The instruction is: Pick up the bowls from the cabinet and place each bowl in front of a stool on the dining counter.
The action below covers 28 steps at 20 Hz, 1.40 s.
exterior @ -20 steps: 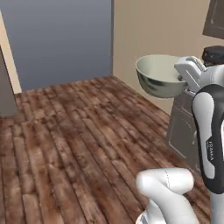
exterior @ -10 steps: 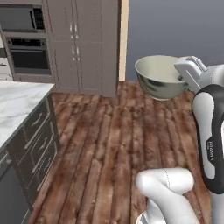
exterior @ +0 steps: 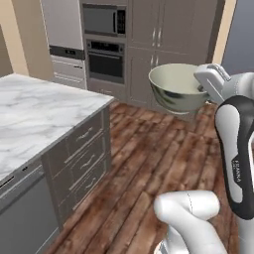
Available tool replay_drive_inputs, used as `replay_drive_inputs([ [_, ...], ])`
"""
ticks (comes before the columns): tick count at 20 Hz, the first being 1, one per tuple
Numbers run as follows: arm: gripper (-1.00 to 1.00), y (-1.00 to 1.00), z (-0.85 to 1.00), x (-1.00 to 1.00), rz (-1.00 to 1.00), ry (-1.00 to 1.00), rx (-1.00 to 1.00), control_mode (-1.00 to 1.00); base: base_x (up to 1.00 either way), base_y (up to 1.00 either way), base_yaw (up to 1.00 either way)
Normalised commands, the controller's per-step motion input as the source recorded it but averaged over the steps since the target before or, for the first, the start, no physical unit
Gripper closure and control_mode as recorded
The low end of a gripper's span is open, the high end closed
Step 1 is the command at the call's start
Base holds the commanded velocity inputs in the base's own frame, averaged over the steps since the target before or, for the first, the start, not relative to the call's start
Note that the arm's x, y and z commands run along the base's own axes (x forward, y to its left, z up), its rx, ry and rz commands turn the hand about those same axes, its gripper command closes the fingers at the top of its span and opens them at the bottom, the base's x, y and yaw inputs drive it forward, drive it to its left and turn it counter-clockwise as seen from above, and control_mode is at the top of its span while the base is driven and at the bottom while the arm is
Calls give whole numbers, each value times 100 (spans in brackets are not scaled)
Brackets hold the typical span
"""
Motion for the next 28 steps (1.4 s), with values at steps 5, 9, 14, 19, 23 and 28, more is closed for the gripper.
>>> replay_drive_inputs([
  [5,100,0,0,0,0,0,0,100,86,-100,31],
  [9,100,0,0,0,0,0,0,100,91,-100,29],
  [14,100,0,0,0,0,0,0,100,90,-100,25],
  [19,100,0,0,0,0,0,0,100,82,-100,18],
  [23,100,0,0,0,0,0,0,100,84,-100,17],
  [28,100,0,0,0,0,0,0,100,100,-98,14],
])
